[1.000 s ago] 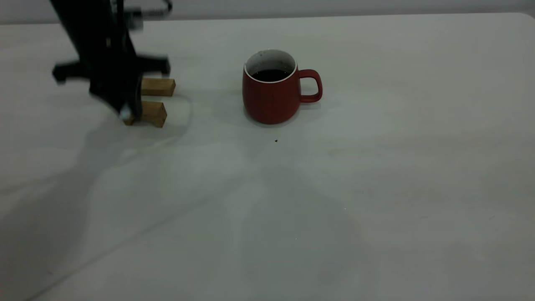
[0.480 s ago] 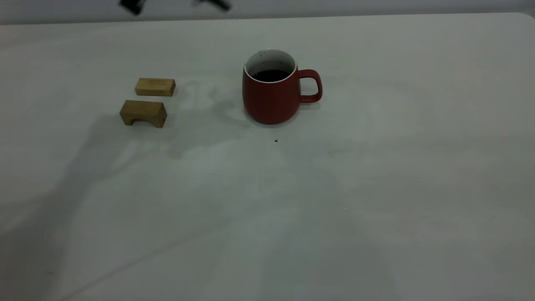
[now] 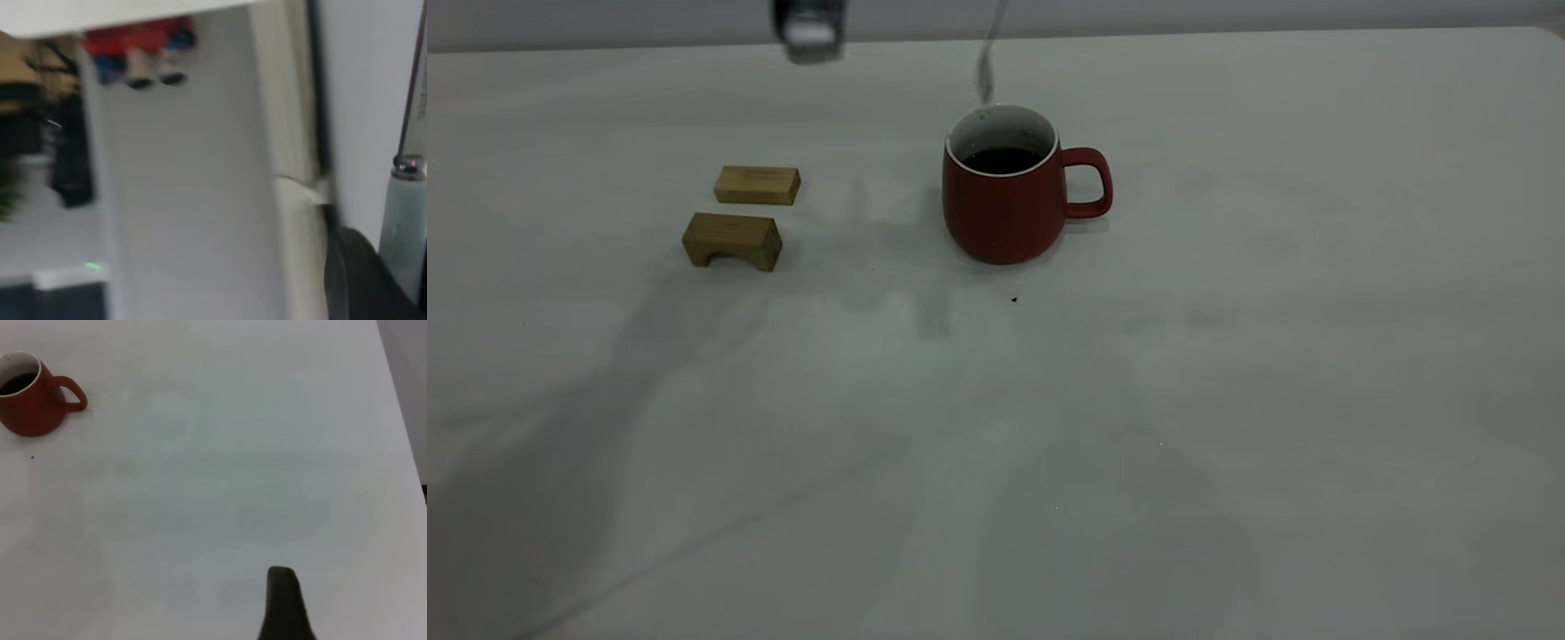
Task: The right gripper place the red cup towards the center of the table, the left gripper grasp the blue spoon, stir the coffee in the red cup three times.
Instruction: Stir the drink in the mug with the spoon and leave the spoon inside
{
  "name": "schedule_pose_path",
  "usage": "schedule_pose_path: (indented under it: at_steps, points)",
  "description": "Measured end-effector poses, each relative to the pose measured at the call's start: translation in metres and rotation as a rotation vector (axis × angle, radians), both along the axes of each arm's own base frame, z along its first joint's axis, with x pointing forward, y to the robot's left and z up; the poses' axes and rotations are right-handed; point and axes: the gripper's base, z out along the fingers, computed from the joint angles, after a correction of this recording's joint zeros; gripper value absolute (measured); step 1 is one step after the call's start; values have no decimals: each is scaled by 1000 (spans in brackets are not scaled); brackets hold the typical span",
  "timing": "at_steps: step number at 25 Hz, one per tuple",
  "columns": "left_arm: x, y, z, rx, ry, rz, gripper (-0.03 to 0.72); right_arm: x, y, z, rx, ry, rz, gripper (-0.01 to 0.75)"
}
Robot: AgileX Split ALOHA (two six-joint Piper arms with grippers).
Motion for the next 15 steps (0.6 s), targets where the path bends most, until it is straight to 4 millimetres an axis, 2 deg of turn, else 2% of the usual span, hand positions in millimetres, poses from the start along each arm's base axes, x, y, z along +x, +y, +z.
schedule_pose_path:
  at_steps: [7,15]
  points:
    - [17,0,-33,-23,97,216,147,0,0,0,0,0,0,574]
    - [25,2,-59,23,132,284,147,0,0,0,0,0,0,574]
